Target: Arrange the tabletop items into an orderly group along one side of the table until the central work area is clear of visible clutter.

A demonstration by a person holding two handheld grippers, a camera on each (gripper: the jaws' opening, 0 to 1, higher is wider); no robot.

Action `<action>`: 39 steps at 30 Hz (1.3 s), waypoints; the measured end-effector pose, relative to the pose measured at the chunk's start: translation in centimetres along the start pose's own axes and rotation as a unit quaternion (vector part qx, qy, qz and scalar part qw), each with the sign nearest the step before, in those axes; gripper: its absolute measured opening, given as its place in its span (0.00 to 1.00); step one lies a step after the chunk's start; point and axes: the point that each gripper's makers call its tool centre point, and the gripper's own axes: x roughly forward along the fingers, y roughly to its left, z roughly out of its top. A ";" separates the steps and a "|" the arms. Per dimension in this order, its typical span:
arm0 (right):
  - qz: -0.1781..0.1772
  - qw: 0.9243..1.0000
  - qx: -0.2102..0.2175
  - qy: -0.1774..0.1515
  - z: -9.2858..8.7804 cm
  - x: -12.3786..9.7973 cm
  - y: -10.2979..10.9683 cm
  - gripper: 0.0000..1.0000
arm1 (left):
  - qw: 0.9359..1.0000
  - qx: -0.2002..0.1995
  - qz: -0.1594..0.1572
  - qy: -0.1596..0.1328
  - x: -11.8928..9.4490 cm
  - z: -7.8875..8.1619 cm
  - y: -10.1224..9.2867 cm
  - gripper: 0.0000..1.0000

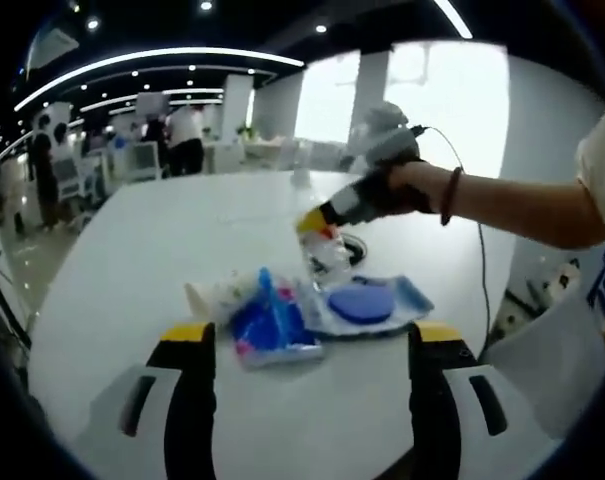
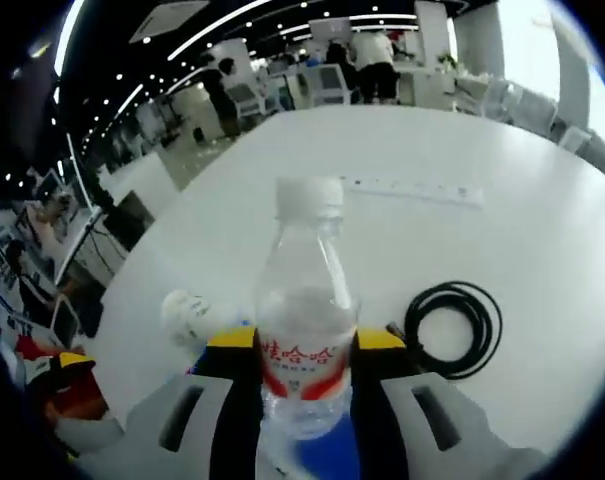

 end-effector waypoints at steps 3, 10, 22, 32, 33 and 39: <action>0.012 1.000 -0.002 -0.023 0.3 -1.1 1.1 0.33 | 1.000 0.004 -0.008 -0.005 0.3 0.5 -0.4 0.75; 0.022 0.998 -0.023 -0.045 -0.1 -3.3 3.9 0.33 | 0.999 0.012 -0.033 -0.002 1.6 1.0 -1.2 0.75; 0.084 0.994 -0.030 -0.069 -0.5 -7.0 9.1 0.33 | 0.997 0.034 -0.068 -0.017 3.5 3.4 -2.1 0.72; 0.110 0.988 -0.048 -0.097 -0.6 -9.4 12.2 0.33 | 0.996 0.046 -0.077 -0.028 4.0 4.3 -2.3 0.66; 0.110 0.988 -0.050 -0.098 -0.6 -9.5 12.4 0.33 | 0.995 0.046 -0.079 -0.030 4.0 4.4 -2.4 0.65; 0.121 0.986 -0.050 -0.100 -1.0 -10.2 13.5 0.34 | 0.995 0.048 -0.082 -0.032 3.9 4.5 -2.4 0.58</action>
